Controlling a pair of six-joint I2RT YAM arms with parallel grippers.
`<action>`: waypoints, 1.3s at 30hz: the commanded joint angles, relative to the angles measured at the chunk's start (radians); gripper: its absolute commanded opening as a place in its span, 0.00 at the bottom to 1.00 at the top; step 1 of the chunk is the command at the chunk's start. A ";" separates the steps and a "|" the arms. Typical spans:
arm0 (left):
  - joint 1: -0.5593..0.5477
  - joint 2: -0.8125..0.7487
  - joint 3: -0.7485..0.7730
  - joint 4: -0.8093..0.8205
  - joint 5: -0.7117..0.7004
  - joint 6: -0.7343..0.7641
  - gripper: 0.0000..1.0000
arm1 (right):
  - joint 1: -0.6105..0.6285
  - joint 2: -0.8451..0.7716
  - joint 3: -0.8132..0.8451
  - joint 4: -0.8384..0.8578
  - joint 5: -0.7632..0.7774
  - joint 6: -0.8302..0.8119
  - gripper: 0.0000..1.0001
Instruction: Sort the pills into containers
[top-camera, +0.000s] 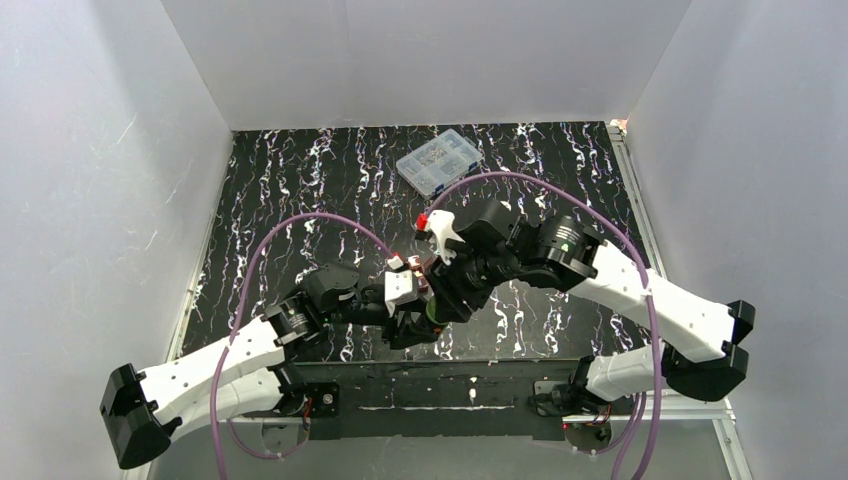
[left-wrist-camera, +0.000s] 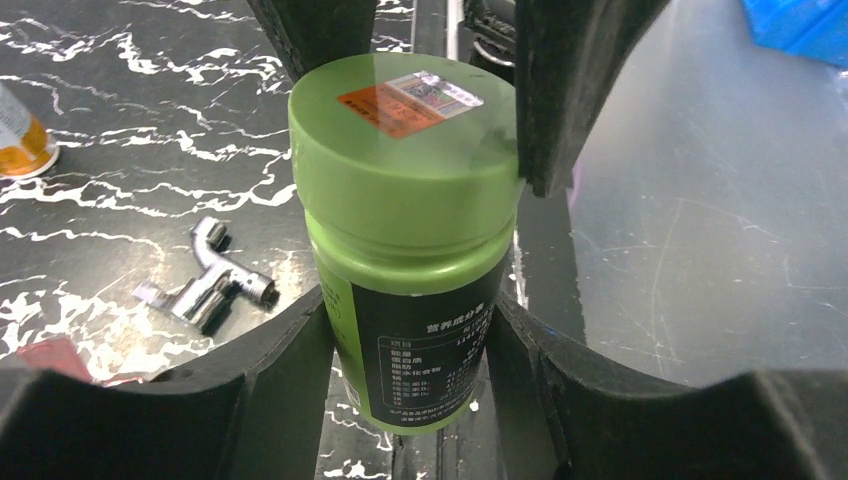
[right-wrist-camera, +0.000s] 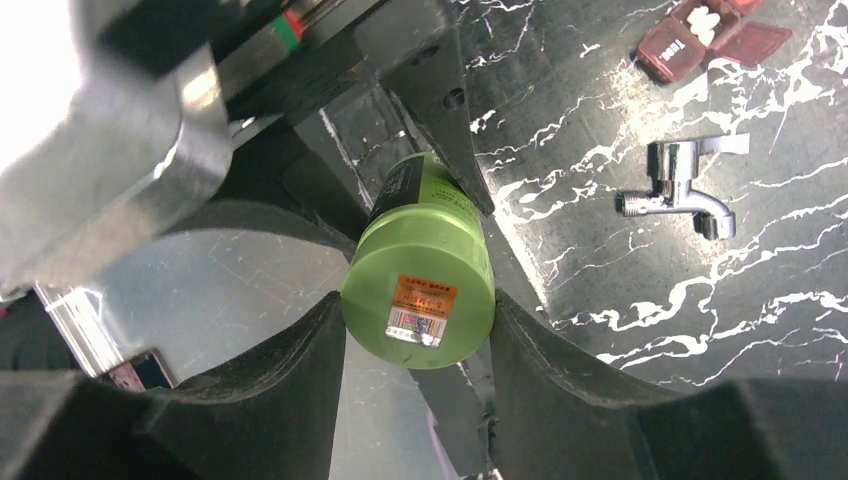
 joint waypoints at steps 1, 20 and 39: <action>0.002 -0.010 0.059 0.006 -0.096 0.067 0.00 | 0.007 0.069 0.095 -0.050 0.039 0.110 0.27; -0.009 -0.053 0.044 0.069 -0.344 0.155 0.00 | 0.007 0.295 0.269 -0.269 0.326 0.470 0.33; -0.011 -0.067 0.033 0.090 -0.251 0.133 0.00 | 0.001 0.190 0.251 -0.089 0.244 0.461 0.98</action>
